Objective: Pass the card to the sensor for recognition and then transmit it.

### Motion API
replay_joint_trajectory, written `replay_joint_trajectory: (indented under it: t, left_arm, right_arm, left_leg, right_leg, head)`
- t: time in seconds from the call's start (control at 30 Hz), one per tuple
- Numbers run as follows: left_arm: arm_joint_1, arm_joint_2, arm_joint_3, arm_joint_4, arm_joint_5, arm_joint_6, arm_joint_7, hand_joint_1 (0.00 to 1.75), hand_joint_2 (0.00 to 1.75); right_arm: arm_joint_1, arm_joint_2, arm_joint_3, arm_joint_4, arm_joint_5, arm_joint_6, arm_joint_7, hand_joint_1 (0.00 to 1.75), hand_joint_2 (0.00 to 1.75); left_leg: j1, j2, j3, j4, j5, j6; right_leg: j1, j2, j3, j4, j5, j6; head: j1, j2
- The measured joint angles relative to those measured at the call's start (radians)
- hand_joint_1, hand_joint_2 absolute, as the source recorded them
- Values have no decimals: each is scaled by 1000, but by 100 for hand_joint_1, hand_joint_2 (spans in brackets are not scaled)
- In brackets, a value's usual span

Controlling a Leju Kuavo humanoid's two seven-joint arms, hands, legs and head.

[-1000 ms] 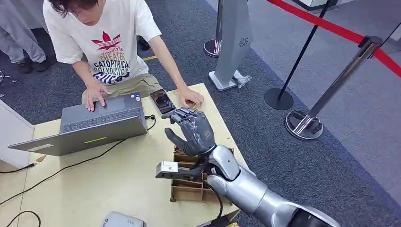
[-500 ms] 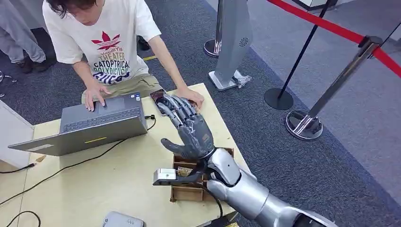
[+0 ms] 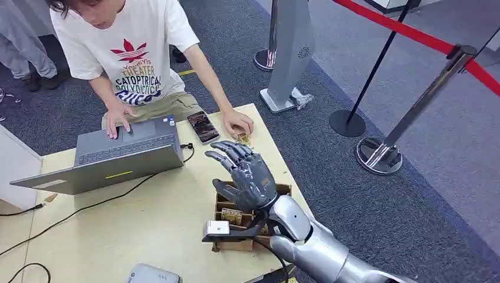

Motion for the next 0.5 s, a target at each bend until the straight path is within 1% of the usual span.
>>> replay_joint_trajectory:
  t: [0.03, 0.07, 0.1, 0.13, 0.2, 0.23, 0.33, 0.37, 0.5]
  left_arm:
    - [0, 0, 0, 0, 0, 0, 0, 0, 175]
    - [0, 0, 1, 0, 0, -1, 0, 0, 175]
    - [0, 0, 2, 0, 0, -1, 0, 0, 175]
    - [0, 0, 3, 0, 0, -2, 0, 0, 175]
    - [0, 0, 9, 0, 1, -2, 0, 0, 175]
    - [0, 0, 11, 0, 1, -2, 0, 0, 175]
    - [0, 0, 17, 0, 2, -2, 0, 0, 175]
    - [0, 0, 18, 0, 2, -2, 0, 0, 175]
    - [0, 0, 18, 0, 2, 0, 0, 0, 175]
  right_arm:
    - [5, -2, 0, -2, 0, 7, 0, 84, 175]
    - [11, -4, 1, -6, -1, 16, 0, 91, 175]
    - [15, -5, 2, -8, -1, 21, 0, 93, 175]
    - [19, -6, 2, -10, -1, 29, 0, 86, 175]
    - [22, -6, 4, -12, -2, 47, 0, 84, 175]
    - [22, -6, 5, -12, -7, 55, -2, 77, 175]
    - [22, -6, 10, -12, -21, 81, -10, 79, 175]
    - [21, -6, 12, -11, -28, 89, -12, 73, 175]
    - [14, -6, 26, -2, -37, 107, -18, 77, 175]
  left_leg:
    - [0, 0, 0, 0, 0, 0]
    - [0, 0, 0, 0, 0, 0]
    - [0, 0, 0, 0, 0, 0]
    - [0, 0, 0, 0, 0, 0]
    - [0, 0, 0, 0, 0, 0]
    - [0, 0, 0, 0, 0, 0]
    - [0, 0, 0, 0, 0, 0]
    - [0, 0, 0, 0, 0, 0]
    - [0, 0, 0, 0, 0, 0]
  right_leg:
    - [0, 0, 0, 0, 0, 0]
    - [0, 0, 0, 0, 0, 0]
    - [0, 0, 0, 0, 0, 0]
    - [0, 0, 0, 0, 0, 0]
    - [0, 0, 0, 0, 0, 0]
    - [0, 0, 0, 0, 0, 0]
    - [0, 0, 0, 0, 0, 0]
    - [0, 0, 0, 0, 0, 0]
    - [0, 0, 0, 0, 0, 0]
  head:
    - [0, 0]
    - [0, 0]
    - [0, 0]
    - [0, 0]
    - [0, 0]
    - [0, 0]
    - [0, 0]
    - [0, 0]
    - [0, 0]
